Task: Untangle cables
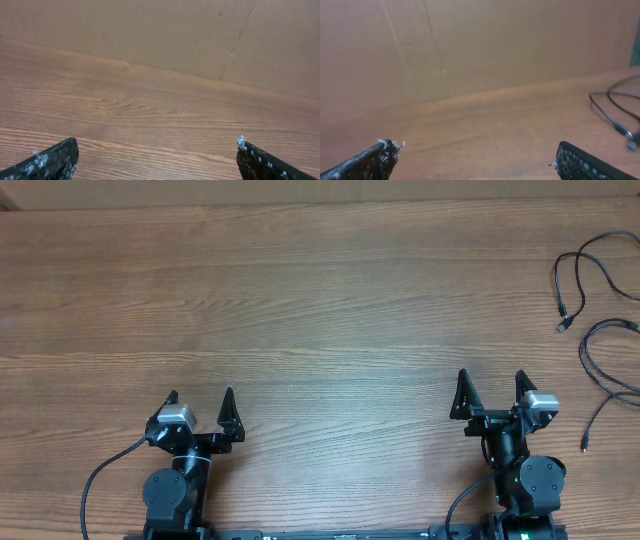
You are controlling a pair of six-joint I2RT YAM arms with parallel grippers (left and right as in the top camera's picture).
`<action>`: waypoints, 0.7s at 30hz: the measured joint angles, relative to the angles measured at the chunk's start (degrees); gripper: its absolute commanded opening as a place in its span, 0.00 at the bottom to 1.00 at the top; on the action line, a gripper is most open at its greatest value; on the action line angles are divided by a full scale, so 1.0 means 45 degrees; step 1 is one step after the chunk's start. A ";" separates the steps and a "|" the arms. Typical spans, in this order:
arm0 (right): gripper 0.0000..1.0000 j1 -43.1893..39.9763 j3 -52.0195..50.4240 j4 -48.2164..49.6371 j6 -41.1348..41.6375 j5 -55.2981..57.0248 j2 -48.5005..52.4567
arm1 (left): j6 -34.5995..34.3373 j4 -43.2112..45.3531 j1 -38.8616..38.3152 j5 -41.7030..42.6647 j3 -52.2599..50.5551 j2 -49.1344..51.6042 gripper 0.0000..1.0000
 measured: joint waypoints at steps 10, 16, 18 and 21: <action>1.00 -0.0078 0.0000 -0.1962 -0.0282 0.0000 -0.1773 | 0.0000 0.0000 0.0005 -0.0005 0.0000 0.0000 1.00; 1.00 -0.0078 0.0000 -0.1962 -0.0350 0.0005 -0.1773 | 0.0000 0.0000 0.0000 0.0000 0.0000 0.0000 1.00; 1.00 -0.0078 0.0000 -0.1962 -0.0359 0.0010 -0.1773 | 0.0000 0.0000 0.0005 -0.0005 0.0000 0.0000 1.00; 1.00 -0.0078 0.0000 -0.1982 -0.0704 -0.0117 -0.1773 | 0.0000 0.0000 0.0000 -0.0005 0.0000 0.0000 1.00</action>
